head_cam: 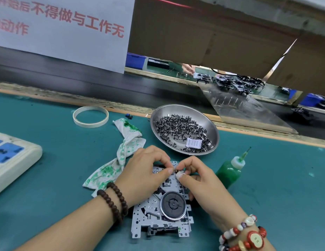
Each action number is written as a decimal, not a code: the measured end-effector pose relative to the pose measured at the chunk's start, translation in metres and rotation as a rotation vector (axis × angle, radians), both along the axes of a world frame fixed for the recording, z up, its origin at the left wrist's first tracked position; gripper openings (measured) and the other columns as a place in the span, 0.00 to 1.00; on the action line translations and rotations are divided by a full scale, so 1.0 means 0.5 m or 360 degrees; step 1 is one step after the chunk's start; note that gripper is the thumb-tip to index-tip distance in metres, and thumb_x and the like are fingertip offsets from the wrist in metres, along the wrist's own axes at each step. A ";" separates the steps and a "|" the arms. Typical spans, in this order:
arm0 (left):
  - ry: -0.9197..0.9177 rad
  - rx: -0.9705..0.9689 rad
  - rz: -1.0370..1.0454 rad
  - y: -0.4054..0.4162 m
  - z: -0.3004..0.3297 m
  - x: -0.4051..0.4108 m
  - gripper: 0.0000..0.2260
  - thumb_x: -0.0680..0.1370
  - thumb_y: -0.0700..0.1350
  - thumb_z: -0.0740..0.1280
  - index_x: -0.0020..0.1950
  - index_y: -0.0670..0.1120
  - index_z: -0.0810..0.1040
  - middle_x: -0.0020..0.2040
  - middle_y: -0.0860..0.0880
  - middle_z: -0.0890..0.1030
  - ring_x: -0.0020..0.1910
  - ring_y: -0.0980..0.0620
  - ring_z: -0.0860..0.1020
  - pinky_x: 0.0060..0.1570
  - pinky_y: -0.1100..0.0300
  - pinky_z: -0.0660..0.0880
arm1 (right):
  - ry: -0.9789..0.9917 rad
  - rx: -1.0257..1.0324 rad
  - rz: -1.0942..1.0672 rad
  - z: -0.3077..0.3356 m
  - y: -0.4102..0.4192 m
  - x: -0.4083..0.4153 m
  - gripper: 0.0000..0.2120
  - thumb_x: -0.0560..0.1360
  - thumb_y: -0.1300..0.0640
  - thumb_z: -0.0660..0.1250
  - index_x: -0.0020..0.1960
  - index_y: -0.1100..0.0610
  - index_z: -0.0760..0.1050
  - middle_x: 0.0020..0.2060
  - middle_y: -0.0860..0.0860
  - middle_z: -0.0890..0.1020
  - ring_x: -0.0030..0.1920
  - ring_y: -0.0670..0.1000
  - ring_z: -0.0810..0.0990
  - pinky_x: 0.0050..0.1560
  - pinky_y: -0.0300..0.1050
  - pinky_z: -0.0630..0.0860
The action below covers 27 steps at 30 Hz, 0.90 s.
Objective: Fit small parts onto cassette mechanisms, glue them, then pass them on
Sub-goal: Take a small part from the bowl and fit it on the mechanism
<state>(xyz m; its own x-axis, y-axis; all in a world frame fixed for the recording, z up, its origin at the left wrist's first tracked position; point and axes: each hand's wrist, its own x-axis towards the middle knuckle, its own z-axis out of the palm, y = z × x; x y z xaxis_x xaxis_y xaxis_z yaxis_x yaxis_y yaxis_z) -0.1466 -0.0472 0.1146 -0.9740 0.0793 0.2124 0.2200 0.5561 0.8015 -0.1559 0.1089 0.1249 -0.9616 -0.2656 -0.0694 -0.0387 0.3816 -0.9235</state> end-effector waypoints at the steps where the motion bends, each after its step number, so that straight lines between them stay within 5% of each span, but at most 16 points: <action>1: -0.0001 -0.0009 0.0000 0.000 0.000 0.000 0.08 0.74 0.48 0.69 0.37 0.59 0.74 0.47 0.63 0.74 0.53 0.60 0.69 0.58 0.63 0.64 | -0.0014 -0.0019 -0.0013 0.000 -0.001 0.000 0.07 0.74 0.64 0.65 0.42 0.53 0.74 0.34 0.48 0.69 0.30 0.45 0.66 0.29 0.36 0.67; 16: 0.0077 -0.0021 -0.0023 0.004 -0.003 0.001 0.09 0.74 0.47 0.68 0.38 0.59 0.72 0.47 0.60 0.75 0.53 0.58 0.69 0.58 0.60 0.66 | -0.0047 -0.0056 -0.0139 -0.005 -0.012 0.000 0.09 0.73 0.67 0.63 0.40 0.53 0.73 0.31 0.47 0.69 0.30 0.45 0.66 0.31 0.39 0.65; 27: 0.0225 -0.0048 -0.0094 0.006 -0.003 0.019 0.06 0.74 0.50 0.65 0.40 0.62 0.75 0.46 0.61 0.74 0.51 0.63 0.70 0.53 0.68 0.66 | -0.0019 -0.0127 -0.0214 0.000 -0.018 0.008 0.09 0.73 0.67 0.63 0.43 0.52 0.72 0.28 0.47 0.68 0.23 0.40 0.64 0.24 0.28 0.63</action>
<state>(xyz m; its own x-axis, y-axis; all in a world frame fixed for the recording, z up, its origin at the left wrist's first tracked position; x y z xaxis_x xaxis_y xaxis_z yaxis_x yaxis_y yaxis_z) -0.1371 -0.0443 0.1133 -0.9280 0.1440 0.3437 0.3625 0.5623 0.7432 -0.1517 0.1000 0.1250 -0.9881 -0.1395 -0.0651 0.0193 0.3079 -0.9512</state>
